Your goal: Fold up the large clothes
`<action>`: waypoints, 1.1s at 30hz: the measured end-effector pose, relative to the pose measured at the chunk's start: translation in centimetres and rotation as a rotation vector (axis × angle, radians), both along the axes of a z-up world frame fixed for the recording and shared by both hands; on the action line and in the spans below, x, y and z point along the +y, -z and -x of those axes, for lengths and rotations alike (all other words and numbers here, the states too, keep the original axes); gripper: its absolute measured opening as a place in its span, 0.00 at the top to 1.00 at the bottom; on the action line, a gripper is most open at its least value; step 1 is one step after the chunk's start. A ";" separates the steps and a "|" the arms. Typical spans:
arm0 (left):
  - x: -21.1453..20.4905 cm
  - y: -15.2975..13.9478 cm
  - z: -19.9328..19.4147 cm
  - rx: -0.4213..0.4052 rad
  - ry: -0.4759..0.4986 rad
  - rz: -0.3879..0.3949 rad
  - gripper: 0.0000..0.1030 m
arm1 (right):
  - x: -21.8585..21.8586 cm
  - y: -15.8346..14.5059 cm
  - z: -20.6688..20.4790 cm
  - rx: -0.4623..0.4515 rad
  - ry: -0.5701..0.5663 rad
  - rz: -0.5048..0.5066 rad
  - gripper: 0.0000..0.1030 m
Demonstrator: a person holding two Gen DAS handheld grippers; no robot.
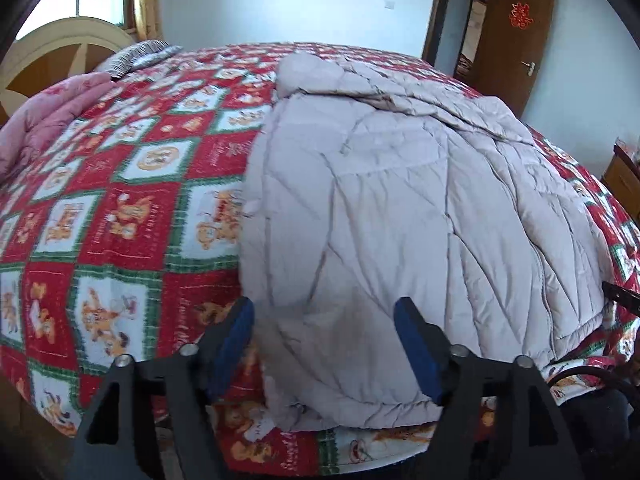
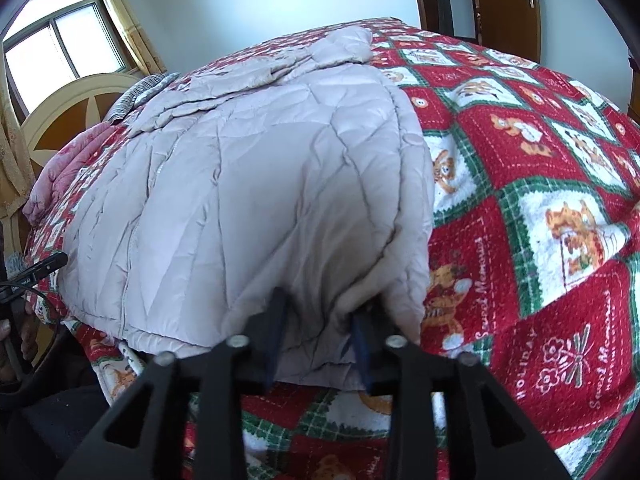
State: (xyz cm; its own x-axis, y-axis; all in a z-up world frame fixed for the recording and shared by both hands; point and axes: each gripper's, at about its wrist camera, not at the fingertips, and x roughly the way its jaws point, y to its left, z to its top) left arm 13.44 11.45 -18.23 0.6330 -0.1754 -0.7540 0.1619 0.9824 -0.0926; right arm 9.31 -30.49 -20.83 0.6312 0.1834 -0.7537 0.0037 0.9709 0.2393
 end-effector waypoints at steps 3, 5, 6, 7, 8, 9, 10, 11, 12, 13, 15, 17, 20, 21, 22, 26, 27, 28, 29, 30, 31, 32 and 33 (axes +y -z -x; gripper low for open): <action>0.8 -0.2 0.1 -0.004 -0.017 0.002 0.24 | -0.1 0.0 0.1 -0.005 0.006 -0.006 0.54; 1.1 0.3 -0.2 0.009 -0.029 0.014 0.22 | -0.1 0.1 -0.1 -0.003 0.003 -0.012 0.54; 1.1 0.8 -0.5 0.024 -0.028 0.014 0.22 | -0.1 0.3 -0.2 0.000 0.000 -0.017 0.54; 1.1 1.4 -0.8 0.040 -0.023 0.012 0.22 | -0.2 0.5 -0.3 0.004 -0.002 -0.024 0.54; 1.1 2.1 -1.0 0.055 -0.019 0.015 0.22 | -0.2 0.6 -0.4 0.007 -0.004 -0.029 0.54; 1.1 2.9 -1.3 0.073 -0.011 0.035 0.22 | -0.2 0.8 -0.5 0.009 -0.006 -0.034 0.54; 1.1 3.4 -1.6 0.084 -0.001 0.062 0.22 | -0.1 0.9 -0.6 0.010 -0.012 -0.034 0.57; 1.0 3.7 -1.6 0.085 0.006 0.085 0.22 | 0.1 1.0 -0.7 0.007 -0.027 -0.029 0.68; 0.8 3.6 -1.6 0.072 0.018 0.095 0.26 | 0.3 1.1 -0.8 0.007 -0.047 -0.027 0.73; 0.5 3.4 -1.4 0.058 0.037 0.094 0.35 | 0.4 1.0 -0.7 0.003 -0.056 -0.031 0.80; -0.5 2.9 -1.0 0.031 0.089 0.063 0.73 | 0.4 0.7 -0.6 -0.013 -0.070 -0.046 0.86; -1.0 2.0 -0.2 -0.007 0.111 0.036 0.87 | 0.2 0.2 -0.2 -0.037 -0.070 -0.076 0.89; -1.0 -0.3 0.7 -0.080 0.123 0.044 0.90 | -0.5 -1.5 0.7 -0.109 -0.057 -0.120 0.90; -0.8 -1.4 1.0 -0.102 0.133 0.072 0.91 | -0.7 -2.4 1.1 -0.139 -0.053 -0.133 0.90; -0.5 -2.7 1.3 -0.126 0.136 0.100 0.91 | -0.8 -3.2 1.4 -0.164 -0.052 -0.142 0.90; 0.7 -7.5 2.5 -0.193 0.166 0.234 0.92 | -1.4 -7.2 3.2 -0.279 -0.044 -0.175 0.90; 1.0 -8.6 2.8 -0.209 0.176 0.262 0.92 | -1.6 -8.1 3.6 -0.300 -0.044 -0.186 0.90; 1.1 -9.5 3.1 -0.224 0.179 0.278 0.92 | -1.7 -8.7 3.9 -0.316 -0.044 -0.197 0.90; 1.3 -10.3 3.3 -0.238 0.185 0.295 0.92 | -1.8 -9.5 4.2 -0.336 -0.045 -0.212 0.90; 1.6 -11.3 3.7 -0.255 0.197 0.316 0.92 | -2.0 -10.5 4.7 -0.360 -0.046 -0.228 0.90; 1.8 -12.0 3.8 -0.269 0.198 0.328 0.92 | -2.2 -11.0 4.9 -0.375 -0.048 -0.239 0.90; 2.2 -12.8 4.0 -0.283 0.203 0.348 0.92 | -2.3 -11.8 5.3 -0.394 -0.051 -0.254 0.90; 2.6 -13.4 4.2 -0.295 0.207 0.369 0.92 | -2.4 -12.3 5.5 -0.408 -0.054 -0.260 0.90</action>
